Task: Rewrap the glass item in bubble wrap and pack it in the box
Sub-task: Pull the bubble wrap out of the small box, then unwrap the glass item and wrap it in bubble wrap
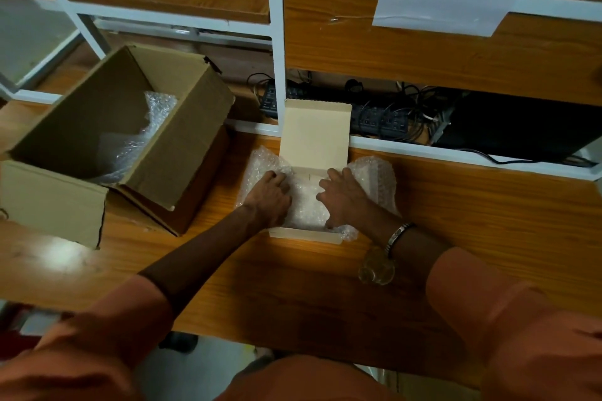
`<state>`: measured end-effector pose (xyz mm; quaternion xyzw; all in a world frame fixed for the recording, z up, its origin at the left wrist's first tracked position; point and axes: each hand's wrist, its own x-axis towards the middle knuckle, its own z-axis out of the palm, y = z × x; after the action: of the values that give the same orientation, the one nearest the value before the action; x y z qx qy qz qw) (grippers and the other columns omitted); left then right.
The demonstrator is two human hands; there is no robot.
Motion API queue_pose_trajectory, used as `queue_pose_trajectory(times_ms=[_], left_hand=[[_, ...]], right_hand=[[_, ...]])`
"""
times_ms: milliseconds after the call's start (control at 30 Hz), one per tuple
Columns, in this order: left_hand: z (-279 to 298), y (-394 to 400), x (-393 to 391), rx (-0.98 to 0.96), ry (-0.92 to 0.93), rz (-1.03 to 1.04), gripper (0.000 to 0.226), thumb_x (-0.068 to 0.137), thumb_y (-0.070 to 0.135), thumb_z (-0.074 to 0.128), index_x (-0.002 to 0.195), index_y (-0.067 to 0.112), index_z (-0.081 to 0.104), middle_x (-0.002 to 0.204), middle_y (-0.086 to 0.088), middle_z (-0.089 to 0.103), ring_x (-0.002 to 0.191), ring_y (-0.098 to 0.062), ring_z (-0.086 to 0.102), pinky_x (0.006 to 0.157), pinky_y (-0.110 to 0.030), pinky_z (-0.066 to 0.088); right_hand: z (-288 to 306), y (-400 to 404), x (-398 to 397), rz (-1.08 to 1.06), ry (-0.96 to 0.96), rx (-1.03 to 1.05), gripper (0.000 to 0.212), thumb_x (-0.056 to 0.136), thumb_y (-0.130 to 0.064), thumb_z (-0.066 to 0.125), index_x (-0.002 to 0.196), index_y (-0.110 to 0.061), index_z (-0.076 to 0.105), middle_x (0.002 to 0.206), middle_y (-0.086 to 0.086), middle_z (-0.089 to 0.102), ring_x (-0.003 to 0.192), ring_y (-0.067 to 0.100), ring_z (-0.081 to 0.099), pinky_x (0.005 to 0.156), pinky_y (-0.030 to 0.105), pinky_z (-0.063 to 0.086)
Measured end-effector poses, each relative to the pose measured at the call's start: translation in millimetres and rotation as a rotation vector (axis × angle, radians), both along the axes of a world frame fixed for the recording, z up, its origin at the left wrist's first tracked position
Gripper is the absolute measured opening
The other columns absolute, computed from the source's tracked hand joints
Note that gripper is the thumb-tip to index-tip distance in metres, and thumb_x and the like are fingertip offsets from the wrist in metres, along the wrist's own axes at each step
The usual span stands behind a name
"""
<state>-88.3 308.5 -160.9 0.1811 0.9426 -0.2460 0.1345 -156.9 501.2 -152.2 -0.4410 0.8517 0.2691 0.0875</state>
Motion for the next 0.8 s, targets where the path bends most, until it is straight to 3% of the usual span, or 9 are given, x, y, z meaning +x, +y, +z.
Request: queue_pose_trajectory(times_ms=[100,200,333,433,567,700,800], left_hand=[[7.9,-9.9,3.3,0.136,-0.033,0.013,0.052,0.105,0.052,0.049,0.144,0.021,0.060,0.162,-0.010,0.046,0.157,-0.032,0.028,0.129,-0.053,0.017],[31.2,-27.0,10.2,0.263,0.075,0.034,0.054,0.106,0.053,0.046,0.151,0.026,0.054,0.164,-0.006,0.046,0.156,-0.030,0.031,0.128,-0.055,0.018],[89.5,-65.0,18.1,0.362,0.330,0.106,0.049,0.101,0.050,0.049,0.142,0.026,0.063,0.150,-0.007,0.059,0.142,-0.030,0.048,0.119,-0.053,0.033],[139.5,-103.7,31.8,0.429,0.520,0.222,0.052,0.097,0.051,0.044,0.134,0.024,0.067,0.139,-0.008,0.064,0.132,-0.031,0.053,0.110,-0.050,0.036],[172.0,-170.0,59.5,0.403,0.648,0.430,0.045,0.096,0.041,0.064,0.136,0.020,0.067,0.140,-0.013,0.064,0.132,-0.038,0.053,0.110,-0.055,0.038],[169.2,-232.1,97.6,0.431,0.691,0.626,0.041,0.094,0.027,0.070,0.133,0.015,0.069,0.136,-0.017,0.066,0.128,-0.041,0.056,0.108,-0.056,0.042],[160.9,-264.6,121.2,0.467,0.686,0.722,0.040,0.094,0.024,0.072,0.131,0.011,0.070,0.132,-0.020,0.066,0.122,-0.043,0.057,0.102,-0.055,0.043]], right_hand=[[2.9,-4.2,-3.3,0.003,-0.040,0.050,0.079,0.080,-0.081,0.064,0.141,-0.030,0.064,0.139,0.000,0.060,0.134,0.031,0.039,0.107,0.050,0.031],[20.5,-20.1,-14.8,-0.061,-0.150,-0.013,0.070,0.084,-0.075,0.066,0.139,-0.032,0.065,0.135,0.001,0.066,0.133,0.031,0.042,0.105,0.049,0.032],[81.6,-68.1,-34.0,-0.119,-0.233,-0.385,0.042,0.097,-0.056,0.064,0.129,-0.030,0.068,0.124,0.004,0.070,0.127,0.030,0.051,0.101,0.046,0.037],[131.2,-114.3,-39.6,-0.049,-0.177,-0.678,0.030,0.096,-0.050,0.063,0.112,-0.028,0.075,0.105,0.002,0.074,0.109,0.028,0.063,0.090,0.044,0.046],[174.4,-182.2,-30.7,0.056,-0.151,-0.819,0.026,0.092,-0.043,0.062,0.099,-0.023,0.078,0.092,0.002,0.075,0.088,0.025,0.070,0.070,0.033,0.047],[181.4,-247.3,-10.3,0.086,-0.221,-0.821,0.022,0.092,-0.038,0.067,0.107,-0.027,0.077,0.100,-0.003,0.077,0.097,0.021,0.071,0.085,0.039,0.057],[174.5,-294.2,5.2,0.119,-0.278,-0.690,0.030,0.092,-0.043,0.072,0.118,-0.028,0.076,0.111,-0.004,0.075,0.109,0.021,0.067,0.100,0.049,0.052]])
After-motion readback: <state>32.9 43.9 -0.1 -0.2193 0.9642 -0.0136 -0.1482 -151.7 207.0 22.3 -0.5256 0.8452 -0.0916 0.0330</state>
